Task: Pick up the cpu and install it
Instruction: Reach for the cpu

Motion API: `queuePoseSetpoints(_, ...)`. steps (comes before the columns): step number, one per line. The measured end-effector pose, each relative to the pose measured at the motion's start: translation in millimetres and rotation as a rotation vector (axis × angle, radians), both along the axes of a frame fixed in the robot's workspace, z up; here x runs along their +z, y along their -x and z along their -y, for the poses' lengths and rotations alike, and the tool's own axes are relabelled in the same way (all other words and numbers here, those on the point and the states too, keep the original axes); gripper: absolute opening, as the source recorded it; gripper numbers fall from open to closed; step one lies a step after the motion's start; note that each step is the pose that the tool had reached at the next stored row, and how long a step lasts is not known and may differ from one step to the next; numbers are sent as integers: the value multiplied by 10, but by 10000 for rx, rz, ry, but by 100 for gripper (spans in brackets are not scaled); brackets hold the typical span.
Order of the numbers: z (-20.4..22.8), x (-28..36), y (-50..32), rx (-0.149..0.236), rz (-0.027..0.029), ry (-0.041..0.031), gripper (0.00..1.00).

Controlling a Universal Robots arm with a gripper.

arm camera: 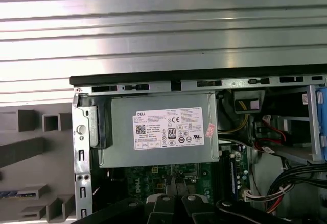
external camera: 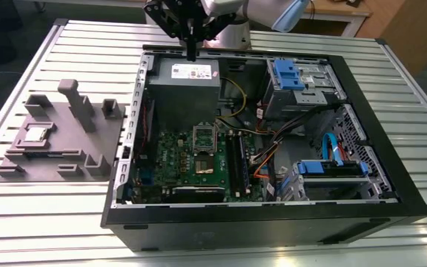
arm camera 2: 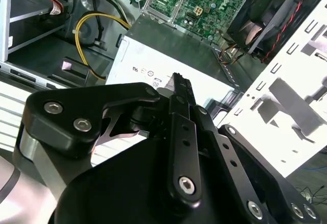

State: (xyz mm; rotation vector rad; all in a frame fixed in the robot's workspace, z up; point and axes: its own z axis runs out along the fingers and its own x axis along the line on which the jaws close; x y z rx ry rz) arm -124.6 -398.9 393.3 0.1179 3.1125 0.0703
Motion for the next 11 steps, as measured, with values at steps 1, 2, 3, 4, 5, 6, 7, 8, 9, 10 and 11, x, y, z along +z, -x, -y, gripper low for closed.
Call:
queuePoseSetpoints(1,0,0,2,0,0,0,10)
queuePoseSetpoints(2,0,0,8,-1,0,-1,10)
queuePoseSetpoints(3,0,0,14,-2,0,0,10)
queuePoseSetpoints(4,0,0,19,-1,0,-1,10)
queuePoseSetpoints(5,0,-1,22,-1,0,-1,10)
queuePoseSetpoints(6,0,-1,24,0,0,0,10)
queuePoseSetpoints(7,0,-1,24,1,0,-1,10)
queuePoseSetpoints(8,0,-1,25,1,0,-1,10)
queuePoseSetpoints(9,0,-1,25,0,0,-1,10)
queuePoseSetpoints(10,0,0,26,0,0,-1,10)
queuePoseSetpoints(11,0,-1,32,-1,0,-2,10)
